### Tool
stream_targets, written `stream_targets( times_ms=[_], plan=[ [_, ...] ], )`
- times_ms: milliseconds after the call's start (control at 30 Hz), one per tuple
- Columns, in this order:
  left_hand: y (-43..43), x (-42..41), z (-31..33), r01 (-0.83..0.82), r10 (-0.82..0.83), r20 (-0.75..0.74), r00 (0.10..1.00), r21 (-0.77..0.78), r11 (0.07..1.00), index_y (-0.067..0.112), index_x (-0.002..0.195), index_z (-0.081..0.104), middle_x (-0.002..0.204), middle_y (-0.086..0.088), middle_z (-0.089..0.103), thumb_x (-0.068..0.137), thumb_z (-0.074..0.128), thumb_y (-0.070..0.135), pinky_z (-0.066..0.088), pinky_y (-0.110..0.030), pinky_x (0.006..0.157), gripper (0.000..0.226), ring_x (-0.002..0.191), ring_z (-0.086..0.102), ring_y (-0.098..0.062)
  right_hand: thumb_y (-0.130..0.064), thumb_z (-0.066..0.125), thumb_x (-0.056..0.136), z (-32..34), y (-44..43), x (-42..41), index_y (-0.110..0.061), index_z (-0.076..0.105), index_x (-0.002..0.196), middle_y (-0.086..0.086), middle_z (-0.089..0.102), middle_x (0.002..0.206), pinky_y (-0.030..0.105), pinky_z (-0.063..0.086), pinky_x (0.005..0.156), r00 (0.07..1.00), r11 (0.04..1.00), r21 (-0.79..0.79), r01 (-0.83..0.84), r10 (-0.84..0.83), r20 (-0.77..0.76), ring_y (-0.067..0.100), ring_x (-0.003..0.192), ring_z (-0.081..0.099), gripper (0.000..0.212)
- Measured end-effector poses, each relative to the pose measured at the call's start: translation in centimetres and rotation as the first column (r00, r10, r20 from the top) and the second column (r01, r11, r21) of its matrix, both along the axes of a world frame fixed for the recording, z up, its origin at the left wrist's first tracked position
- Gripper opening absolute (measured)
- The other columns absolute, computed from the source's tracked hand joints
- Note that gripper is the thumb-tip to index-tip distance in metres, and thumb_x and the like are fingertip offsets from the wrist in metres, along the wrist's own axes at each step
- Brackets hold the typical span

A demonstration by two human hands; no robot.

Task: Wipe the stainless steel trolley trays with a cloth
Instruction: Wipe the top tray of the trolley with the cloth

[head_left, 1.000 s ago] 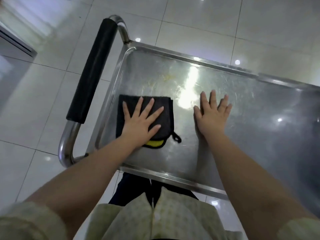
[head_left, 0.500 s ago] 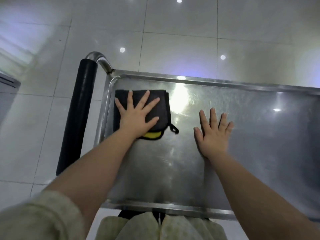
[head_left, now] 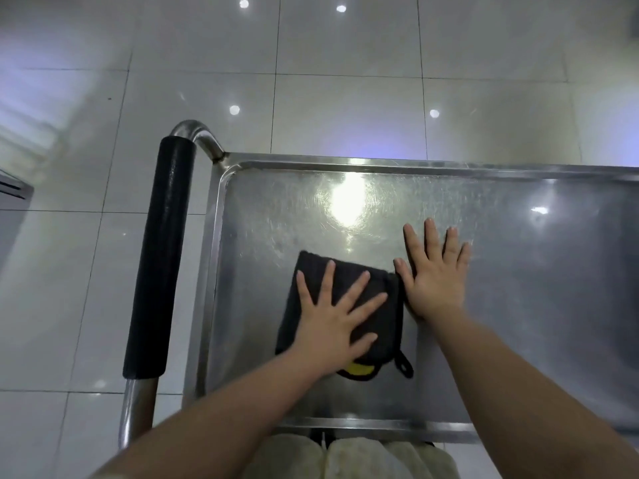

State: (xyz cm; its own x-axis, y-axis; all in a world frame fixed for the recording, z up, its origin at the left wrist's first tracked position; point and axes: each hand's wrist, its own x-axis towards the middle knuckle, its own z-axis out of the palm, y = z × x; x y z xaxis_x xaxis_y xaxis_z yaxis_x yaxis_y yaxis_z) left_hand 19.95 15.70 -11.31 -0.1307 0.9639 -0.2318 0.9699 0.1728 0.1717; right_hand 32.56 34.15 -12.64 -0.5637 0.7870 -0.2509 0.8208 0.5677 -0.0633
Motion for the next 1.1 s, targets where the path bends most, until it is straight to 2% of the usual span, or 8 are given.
stream_targets(
  times_ms=[167,300,467,633,767,900,1033,1100],
  plan=[
    [3.8,-2.0,-0.1,0.003,-0.003,-0.026,1.0,0.008,1.0,0.054,0.149,0.009,0.163,0.012,0.004,0.084,0.031,0.074,0.001,-0.08,0.101,0.071,0.146,-0.006,-0.045,-0.053,0.007,0.096,0.1,0.3,-0.1,-0.04,0.001,0.154,0.001,-0.002,0.164,0.057,-0.007,0.117,1.0,1.0,-0.007,-0.012,0.012,0.006,0.037,0.148,-0.009,0.059],
    [10.6,-6.1,0.0,-0.191,0.189,-0.065,0.98,-0.029,0.981,0.056,0.146,-0.009,0.162,0.015,-0.008,0.084,0.016,0.077,-0.007,-0.077,0.101,0.07,0.145,-0.015,-0.043,-0.051,0.009,0.097,0.0,0.3,-0.1,-0.038,0.009,0.154,0.001,0.004,0.164,0.057,-0.006,0.117,1.0,1.0,-0.019,0.002,-0.003,-0.013,0.038,0.148,-0.006,0.059],
    [16.1,-8.0,0.3,-0.235,0.228,-0.083,0.97,-0.074,0.969,0.054,0.147,-0.007,0.162,0.014,-0.01,0.086,0.009,0.075,-0.008,-0.078,0.1,0.067,0.144,-0.018,-0.043,-0.051,0.013,0.099,-0.6,0.6,0.0,-0.035,0.008,0.155,0.0,0.002,0.164,0.058,-0.004,0.117,0.999,1.0,-0.01,-0.005,0.004,-0.039,0.037,0.148,-0.006,0.059],
    [10.7,-3.9,0.0,-0.278,0.276,-0.064,0.959,-0.023,0.96,0.051,0.15,-0.004,0.163,0.01,-0.007,0.091,0.009,0.071,-0.004,-0.078,0.102,0.063,0.145,-0.014,-0.046,-0.043,0.014,0.099,-0.5,0.8,0.2,-0.037,0.007,0.155,0.0,0.001,0.164,0.058,-0.005,0.117,0.999,0.999,-0.035,-0.017,0.016,-0.037,0.036,0.148,-0.008,0.057],
    [1.4,3.4,-0.3,-0.134,0.134,-0.004,0.991,0.02,0.991,0.046,0.152,0.01,0.164,0.005,0.005,0.092,0.027,0.068,0.0,-0.081,0.101,0.067,0.145,-0.004,-0.05,-0.039,0.023,0.103,-0.5,1.2,0.3,-0.041,0.011,0.153,-0.002,0.004,0.164,0.058,-0.005,0.117,0.996,0.997,-0.075,-0.003,-0.003,-0.091,0.035,0.149,-0.006,0.052],
    [-5.3,9.7,-0.6,-0.029,0.031,0.05,0.998,-0.036,0.999,0.045,0.152,0.014,0.164,0.004,0.008,0.089,0.033,0.07,0.006,-0.084,0.097,0.071,0.144,0.0,-0.052,-0.04,0.021,0.103,-0.3,0.8,0.1,-0.04,0.011,0.154,-0.002,0.004,0.164,0.059,-0.004,0.117,0.996,0.999,-0.044,-0.008,0.004,-0.089,0.036,0.149,-0.006,0.051],
    [-3.8,7.9,-0.7,0.044,-0.044,0.049,0.998,-0.001,0.999,0.047,0.152,0.012,0.164,0.006,0.007,0.086,0.034,0.075,0.002,-0.083,0.098,0.075,0.145,0.0,-0.05,-0.038,0.024,0.104,-0.2,0.8,0.0,-0.038,0.017,0.153,-0.002,0.007,0.164,0.058,-0.005,0.117,0.992,0.999,-0.035,-0.01,0.006,-0.125,0.035,0.149,-0.005,0.05],
    [-0.6,4.5,-0.5,0.015,-0.015,0.02,1.0,0.019,1.0,0.049,0.151,0.011,0.163,0.009,0.006,0.085,0.034,0.075,0.003,-0.082,0.099,0.075,0.146,-0.001,-0.047,-0.032,0.034,0.103,-0.1,1.2,0.2,-0.034,0.032,0.15,-0.001,0.018,0.162,0.055,-0.004,0.118,0.976,0.998,-0.06,0.006,-0.019,-0.217,0.035,0.149,0.002,0.047]
  ],
)
